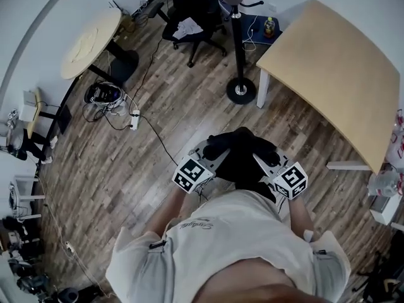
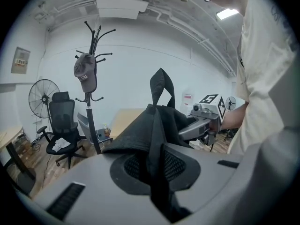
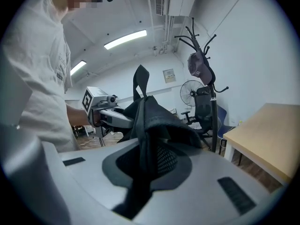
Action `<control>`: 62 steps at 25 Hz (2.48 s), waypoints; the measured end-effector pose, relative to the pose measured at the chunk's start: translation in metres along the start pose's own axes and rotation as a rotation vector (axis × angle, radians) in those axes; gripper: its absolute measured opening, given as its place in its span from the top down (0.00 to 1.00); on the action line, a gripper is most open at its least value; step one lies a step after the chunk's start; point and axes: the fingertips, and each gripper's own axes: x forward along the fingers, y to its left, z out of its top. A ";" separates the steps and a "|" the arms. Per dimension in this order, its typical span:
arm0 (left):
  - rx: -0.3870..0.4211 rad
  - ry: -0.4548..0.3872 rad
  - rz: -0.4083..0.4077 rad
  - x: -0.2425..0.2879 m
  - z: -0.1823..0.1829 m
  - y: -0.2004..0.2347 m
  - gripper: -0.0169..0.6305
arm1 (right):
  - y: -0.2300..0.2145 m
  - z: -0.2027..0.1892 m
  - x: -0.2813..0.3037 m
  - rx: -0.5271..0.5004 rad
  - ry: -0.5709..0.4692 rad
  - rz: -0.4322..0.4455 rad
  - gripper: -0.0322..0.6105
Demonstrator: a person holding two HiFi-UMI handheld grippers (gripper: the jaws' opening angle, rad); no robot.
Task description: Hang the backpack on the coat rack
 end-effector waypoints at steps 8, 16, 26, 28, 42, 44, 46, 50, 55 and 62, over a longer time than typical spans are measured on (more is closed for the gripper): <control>-0.011 -0.019 0.064 0.033 0.036 0.059 0.91 | -0.063 0.038 0.030 -0.080 -0.007 0.034 0.90; -0.027 -0.041 0.078 0.056 0.054 0.095 0.91 | -0.103 0.055 0.050 -0.083 0.009 0.044 0.90; 0.009 -0.041 0.042 0.066 0.048 0.149 0.91 | -0.127 0.056 0.094 -0.014 0.058 0.003 0.90; 0.011 -0.045 0.026 0.068 0.051 0.163 0.91 | -0.134 0.060 0.106 -0.005 0.061 -0.003 0.90; 0.063 -0.087 -0.103 0.081 0.087 0.275 0.91 | -0.195 0.108 0.191 -0.023 0.066 -0.158 0.90; 0.077 -0.094 -0.124 0.084 0.094 0.293 0.91 | -0.205 0.117 0.204 -0.031 0.062 -0.192 0.90; 0.088 -0.105 -0.141 0.083 0.101 0.308 0.91 | -0.210 0.127 0.214 -0.034 0.055 -0.220 0.90; 0.114 -0.123 -0.164 0.085 0.113 0.330 0.91 | -0.220 0.141 0.230 -0.028 0.037 -0.267 0.90; 0.128 -0.135 -0.165 0.099 0.127 0.352 0.91 | -0.242 0.154 0.241 0.021 0.003 -0.314 0.90; 0.101 -0.096 -0.153 0.125 0.123 0.372 0.91 | -0.270 0.144 0.251 0.041 -0.003 -0.292 0.90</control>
